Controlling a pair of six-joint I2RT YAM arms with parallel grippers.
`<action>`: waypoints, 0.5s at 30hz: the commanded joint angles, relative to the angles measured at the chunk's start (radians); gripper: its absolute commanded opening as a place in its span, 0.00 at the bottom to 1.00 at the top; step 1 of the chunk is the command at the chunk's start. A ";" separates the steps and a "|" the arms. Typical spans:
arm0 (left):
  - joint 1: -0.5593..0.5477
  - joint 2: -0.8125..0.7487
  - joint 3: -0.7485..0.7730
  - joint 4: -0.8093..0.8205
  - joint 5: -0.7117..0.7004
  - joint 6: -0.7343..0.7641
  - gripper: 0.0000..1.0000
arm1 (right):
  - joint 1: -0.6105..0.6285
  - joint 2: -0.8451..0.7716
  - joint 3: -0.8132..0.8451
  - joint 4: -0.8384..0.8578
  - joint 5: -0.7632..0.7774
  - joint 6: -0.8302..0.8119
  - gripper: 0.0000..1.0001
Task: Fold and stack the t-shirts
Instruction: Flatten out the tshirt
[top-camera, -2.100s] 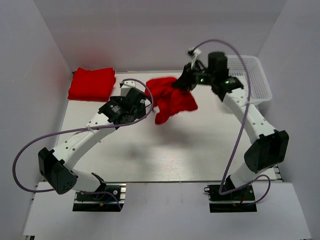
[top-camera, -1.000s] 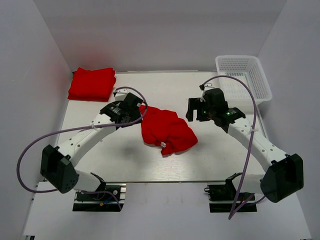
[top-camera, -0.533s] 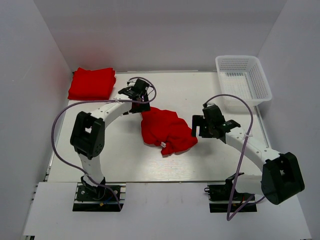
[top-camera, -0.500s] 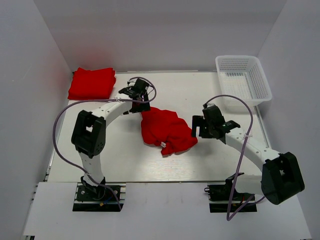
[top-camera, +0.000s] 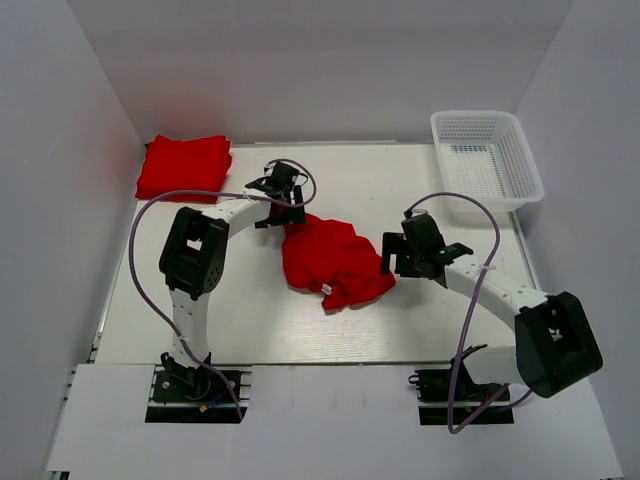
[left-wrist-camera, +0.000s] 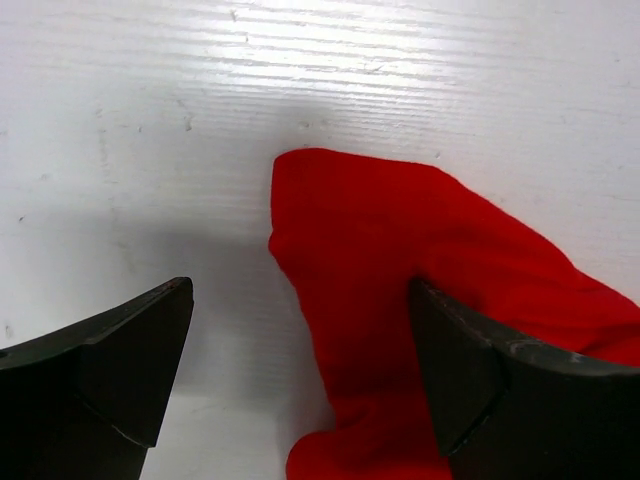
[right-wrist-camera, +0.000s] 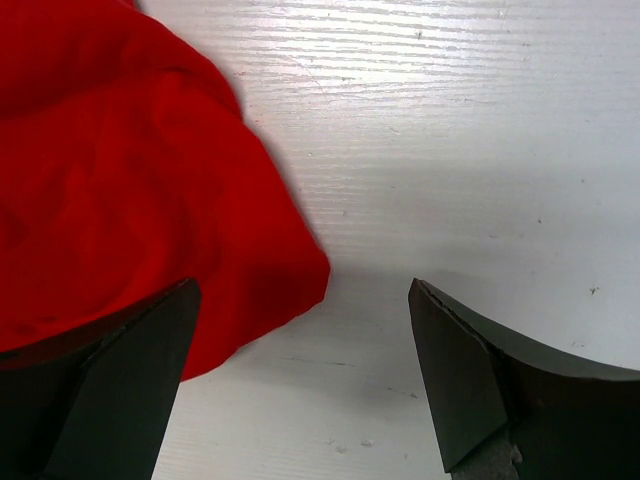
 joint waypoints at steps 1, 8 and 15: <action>-0.002 0.005 0.011 0.066 0.023 0.019 0.97 | -0.001 0.019 0.001 0.040 0.013 0.009 0.90; -0.002 0.017 -0.031 0.102 0.035 0.045 0.65 | -0.003 0.053 -0.014 0.055 -0.009 0.009 0.89; -0.002 0.036 -0.051 0.122 0.091 0.074 0.00 | -0.003 0.096 -0.008 0.078 -0.068 0.003 0.84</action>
